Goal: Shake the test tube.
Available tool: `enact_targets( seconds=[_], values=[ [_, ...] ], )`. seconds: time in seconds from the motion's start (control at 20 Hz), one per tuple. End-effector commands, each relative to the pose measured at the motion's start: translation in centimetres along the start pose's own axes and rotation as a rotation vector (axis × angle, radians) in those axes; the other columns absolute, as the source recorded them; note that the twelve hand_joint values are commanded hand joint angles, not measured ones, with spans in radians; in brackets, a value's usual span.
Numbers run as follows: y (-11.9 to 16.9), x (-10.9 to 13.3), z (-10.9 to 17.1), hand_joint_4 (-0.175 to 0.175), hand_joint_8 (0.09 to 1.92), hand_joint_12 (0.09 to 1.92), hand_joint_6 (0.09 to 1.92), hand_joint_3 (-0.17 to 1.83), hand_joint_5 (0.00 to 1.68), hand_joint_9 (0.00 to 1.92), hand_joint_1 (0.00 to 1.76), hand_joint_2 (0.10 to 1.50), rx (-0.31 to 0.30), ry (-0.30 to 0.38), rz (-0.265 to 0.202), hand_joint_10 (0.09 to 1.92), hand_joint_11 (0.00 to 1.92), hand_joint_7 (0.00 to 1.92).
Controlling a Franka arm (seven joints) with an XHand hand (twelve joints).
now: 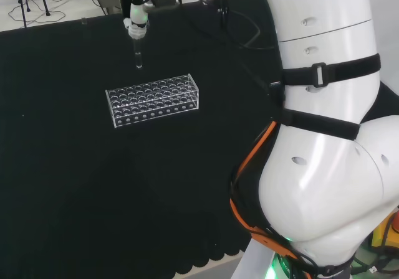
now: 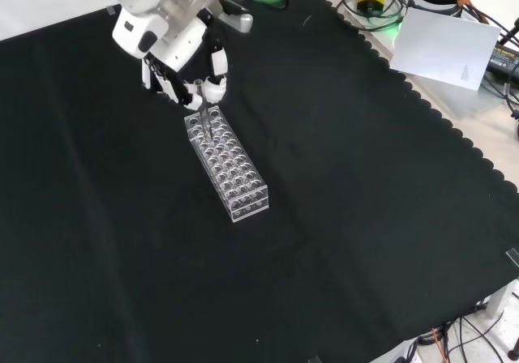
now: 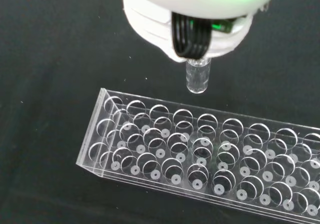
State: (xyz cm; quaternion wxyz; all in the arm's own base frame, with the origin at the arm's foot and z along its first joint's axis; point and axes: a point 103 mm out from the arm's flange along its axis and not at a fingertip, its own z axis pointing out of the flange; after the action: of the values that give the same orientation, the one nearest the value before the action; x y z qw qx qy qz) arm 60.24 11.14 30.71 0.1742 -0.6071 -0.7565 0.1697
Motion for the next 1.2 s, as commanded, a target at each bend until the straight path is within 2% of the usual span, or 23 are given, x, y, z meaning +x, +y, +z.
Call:
enact_targets(
  seconds=[0.05, 0.45, 0.95, 1.1, 1.2],
  values=[
    [-1.7, -0.1, -1.3, -0.175, 0.79, 1.23, 0.59, 0.68, 1.3, 1.41, 1.43, 0.61, -0.018, 0.014, -0.009, 0.21, 0.73, 1.37],
    [-2.4, 0.9, -1.6, -0.175, 0.79, 1.23, 0.59, 0.68, 1.3, 1.41, 1.43, 0.6, -0.025, 0.032, -0.019, 0.21, 0.73, 1.37],
    [-2.0, 6.1, -1.6, -0.175, 0.79, 1.24, 0.58, 0.69, 1.3, 1.42, 1.43, 0.6, -0.036, 0.044, -0.113, 0.2, 0.73, 1.37],
    [-2.0, 6.1, -1.7, -0.175, 0.78, 1.24, 0.58, 0.69, 1.3, 1.42, 1.43, 0.6, -0.04, 0.043, -0.11, 0.2, 0.72, 1.37],
    [-2.1, 5.2, -1.7, -0.175, 0.78, 1.24, 0.58, 0.69, 1.3, 1.42, 1.43, 0.6, -0.04, 0.04, -0.091, 0.2, 0.72, 1.37]
  ],
)
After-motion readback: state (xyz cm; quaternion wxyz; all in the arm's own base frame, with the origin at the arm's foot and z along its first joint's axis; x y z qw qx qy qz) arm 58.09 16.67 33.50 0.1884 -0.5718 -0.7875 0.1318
